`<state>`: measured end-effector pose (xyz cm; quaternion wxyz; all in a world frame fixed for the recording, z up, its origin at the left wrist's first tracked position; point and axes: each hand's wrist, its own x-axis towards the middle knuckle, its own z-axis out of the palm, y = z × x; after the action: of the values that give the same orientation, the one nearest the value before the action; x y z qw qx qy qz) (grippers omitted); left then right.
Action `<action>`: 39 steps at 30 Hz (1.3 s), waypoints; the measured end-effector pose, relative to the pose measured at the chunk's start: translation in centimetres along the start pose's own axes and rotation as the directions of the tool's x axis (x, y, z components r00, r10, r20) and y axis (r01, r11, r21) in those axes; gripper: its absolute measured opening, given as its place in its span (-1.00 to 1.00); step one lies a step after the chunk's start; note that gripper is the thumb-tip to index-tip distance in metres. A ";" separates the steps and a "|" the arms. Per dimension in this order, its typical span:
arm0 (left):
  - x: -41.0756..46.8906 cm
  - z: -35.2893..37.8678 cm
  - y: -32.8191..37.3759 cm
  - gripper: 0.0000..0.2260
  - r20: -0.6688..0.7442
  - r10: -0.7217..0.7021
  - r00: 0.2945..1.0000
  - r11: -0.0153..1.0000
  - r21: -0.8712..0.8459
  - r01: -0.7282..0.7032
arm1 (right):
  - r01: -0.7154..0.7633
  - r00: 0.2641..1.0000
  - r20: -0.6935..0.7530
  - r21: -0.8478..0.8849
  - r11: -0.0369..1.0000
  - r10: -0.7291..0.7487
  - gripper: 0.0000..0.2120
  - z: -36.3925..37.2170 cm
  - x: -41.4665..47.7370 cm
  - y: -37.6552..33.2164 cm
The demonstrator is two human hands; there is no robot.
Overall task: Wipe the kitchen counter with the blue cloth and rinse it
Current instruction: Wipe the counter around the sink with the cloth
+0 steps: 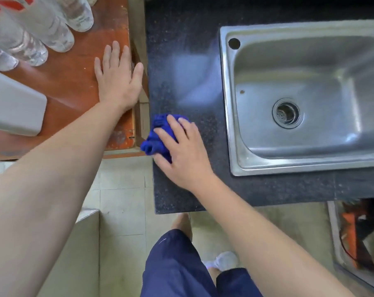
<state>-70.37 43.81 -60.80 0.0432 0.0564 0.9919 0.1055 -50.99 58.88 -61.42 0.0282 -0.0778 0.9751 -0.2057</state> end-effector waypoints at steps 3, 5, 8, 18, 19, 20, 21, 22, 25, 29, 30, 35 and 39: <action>-2.4 0.2 1.5 -0.35 -0.007 -0.002 1.000 0.999 0.036 0.002 | 0.058 0.995 0.084 0.001 0.998 -0.057 -0.46 0.3 -7.9 -0.8; -5.8 0.8 4.1 -0.35 -0.039 0.042 0.998 0.999 0.035 -0.041 | 0.052 0.993 0.103 -0.014 0.999 -0.050 -0.47 0.0 -12.0 0.9; -11.7 2.0 10.6 -0.37 -0.058 0.117 0.991 0.992 -0.035 -0.119 | 0.012 0.995 0.096 -0.035 0.999 -0.008 -0.48 -2.0 -17.5 5.6; -25.0 8.2 32.4 -0.28 0.205 0.270 0.941 0.963 -0.083 -0.258 | -0.677 0.733 -0.033 -0.141 0.723 0.680 -0.42 -15.7 -30.8 31.3; -25.9 9.0 33.9 -0.25 0.266 0.258 0.929 0.966 -0.073 -0.247 | -0.714 0.696 -0.023 -0.130 0.689 0.717 -0.40 -16.6 -31.3 32.8; -26.5 9.7 35.0 -0.22 0.316 0.237 0.918 0.971 -0.049 -0.234 | -0.738 0.670 -0.009 -0.116 0.665 0.742 -0.39 -17.3 -31.6 33.9; -26.9 10.2 35.7 -0.19 0.341 0.213 0.916 0.975 -0.018 -0.220 | -0.750 0.656 0.000 -0.110 0.652 0.754 -0.38 -17.7 -31.8 34.8; -27.0 10.6 36.2 -0.17 0.344 0.191 0.919 0.978 0.013 -0.208 | -0.753 0.652 -0.001 -0.113 0.648 0.758 -0.37 -17.9 -31.7 35.4; -26.9 10.8 36.3 -0.16 0.348 0.160 0.924 0.979 0.066 -0.194 | -0.751 0.657 -0.020 -0.102 0.652 0.753 -0.37 -17.9 -30.4 36.2; -26.8 10.8 36.5 -0.17 0.365 0.147 0.919 0.978 0.085 -0.190 | -0.761 0.649 -0.069 -0.087 0.643 0.758 -0.35 -17.2 -28.4 36.2; -26.7 10.7 36.6 -0.17 0.374 0.137 0.917 0.979 0.091 -0.184 | -0.755 0.656 -0.078 -0.091 0.650 0.751 -0.34 -17.0 -28.2 36.3; -26.6 10.4 36.8 -0.16 0.400 0.112 0.910 0.979 0.113 -0.170 | -0.723 0.691 -0.118 -0.092 0.685 0.713 -0.33 -16.1 -28.6 36.8; -26.7 9.9 37.0 -0.14 0.416 0.101 0.904 0.981 0.110 -0.161 | -0.718 0.696 -0.071 -0.108 0.688 0.715 -0.33 -16.6 -28.7 36.9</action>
<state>-39.19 78.52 -60.59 0.2379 0.1467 0.9599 0.0232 -29.29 103.54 -60.53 0.0897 0.3093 0.9395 -0.1165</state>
